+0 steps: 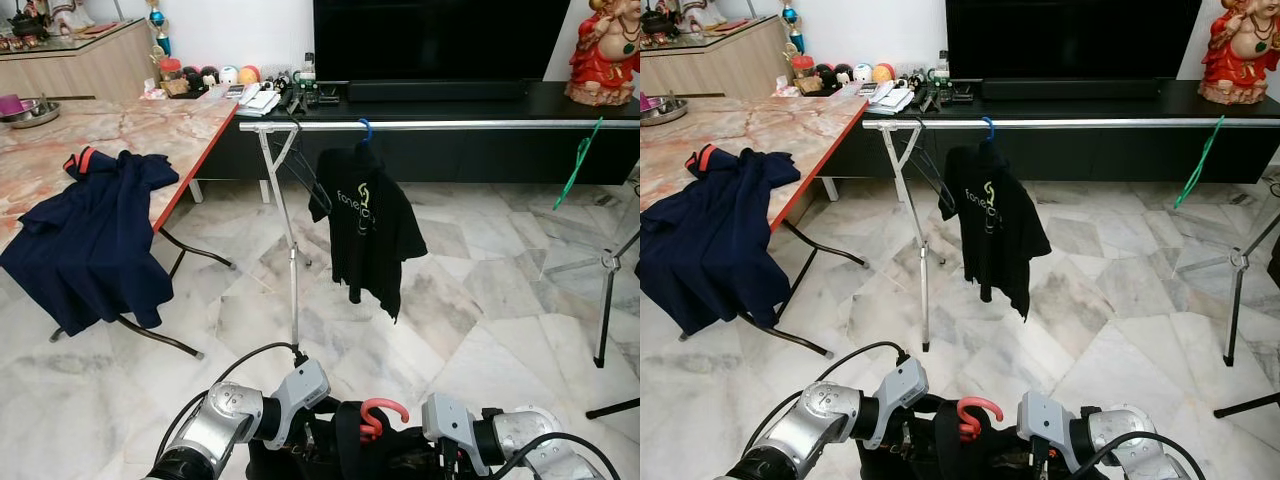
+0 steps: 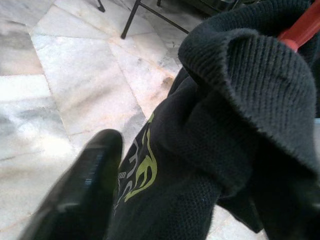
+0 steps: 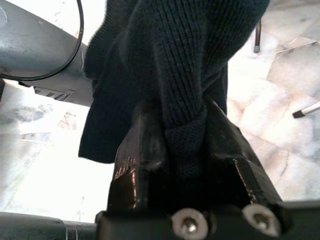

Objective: Hang hanger

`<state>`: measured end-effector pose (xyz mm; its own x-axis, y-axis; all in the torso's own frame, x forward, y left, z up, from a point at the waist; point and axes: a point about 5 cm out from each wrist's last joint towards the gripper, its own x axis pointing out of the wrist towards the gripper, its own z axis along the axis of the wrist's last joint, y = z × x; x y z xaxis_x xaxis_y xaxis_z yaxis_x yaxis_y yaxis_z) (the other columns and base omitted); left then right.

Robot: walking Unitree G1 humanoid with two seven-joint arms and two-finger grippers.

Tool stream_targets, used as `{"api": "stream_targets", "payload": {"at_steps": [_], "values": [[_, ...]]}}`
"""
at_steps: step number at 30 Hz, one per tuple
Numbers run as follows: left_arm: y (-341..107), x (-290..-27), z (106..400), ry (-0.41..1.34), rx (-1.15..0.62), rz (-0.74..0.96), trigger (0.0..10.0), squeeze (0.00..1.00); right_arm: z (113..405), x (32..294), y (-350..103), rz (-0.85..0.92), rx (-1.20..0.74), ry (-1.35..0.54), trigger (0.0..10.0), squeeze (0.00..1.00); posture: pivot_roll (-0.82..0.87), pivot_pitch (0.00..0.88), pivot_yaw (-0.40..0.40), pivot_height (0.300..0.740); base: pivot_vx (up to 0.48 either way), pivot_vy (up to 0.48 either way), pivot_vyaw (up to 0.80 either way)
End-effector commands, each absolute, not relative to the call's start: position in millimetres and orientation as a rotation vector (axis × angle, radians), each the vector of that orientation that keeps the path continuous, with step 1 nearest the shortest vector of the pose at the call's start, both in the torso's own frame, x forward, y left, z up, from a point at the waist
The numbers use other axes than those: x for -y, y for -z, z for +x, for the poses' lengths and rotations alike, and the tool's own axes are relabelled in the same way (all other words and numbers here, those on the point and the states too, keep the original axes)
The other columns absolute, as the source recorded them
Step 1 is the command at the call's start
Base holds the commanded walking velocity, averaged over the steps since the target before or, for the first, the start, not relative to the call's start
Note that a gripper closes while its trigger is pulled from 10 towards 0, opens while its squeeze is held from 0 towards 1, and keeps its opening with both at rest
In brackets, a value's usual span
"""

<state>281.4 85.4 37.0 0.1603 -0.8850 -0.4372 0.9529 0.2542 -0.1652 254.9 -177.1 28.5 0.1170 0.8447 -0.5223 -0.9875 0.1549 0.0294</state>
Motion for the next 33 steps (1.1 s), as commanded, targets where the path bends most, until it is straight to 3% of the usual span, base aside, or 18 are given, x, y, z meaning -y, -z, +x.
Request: {"api": "stream_targets", "payload": {"at_steps": [1,33], "values": [[-38.1,-78.4,281.6,1.355,-0.497,0.171,0.0,0.00,263.8,158.4,-43.4,-0.339,-0.346,-1.437,0.0,0.00,-0.06,0.040,0.027,0.740,0.000,0.000,0.00],[-38.8,-77.3,282.6,1.390,-0.493,0.222,0.0,0.00,271.5,159.3,-46.0,-0.328,-0.347,-1.400,0.0,0.00,-0.04,0.019,0.031,0.740,0.000,0.000,0.00]]}}
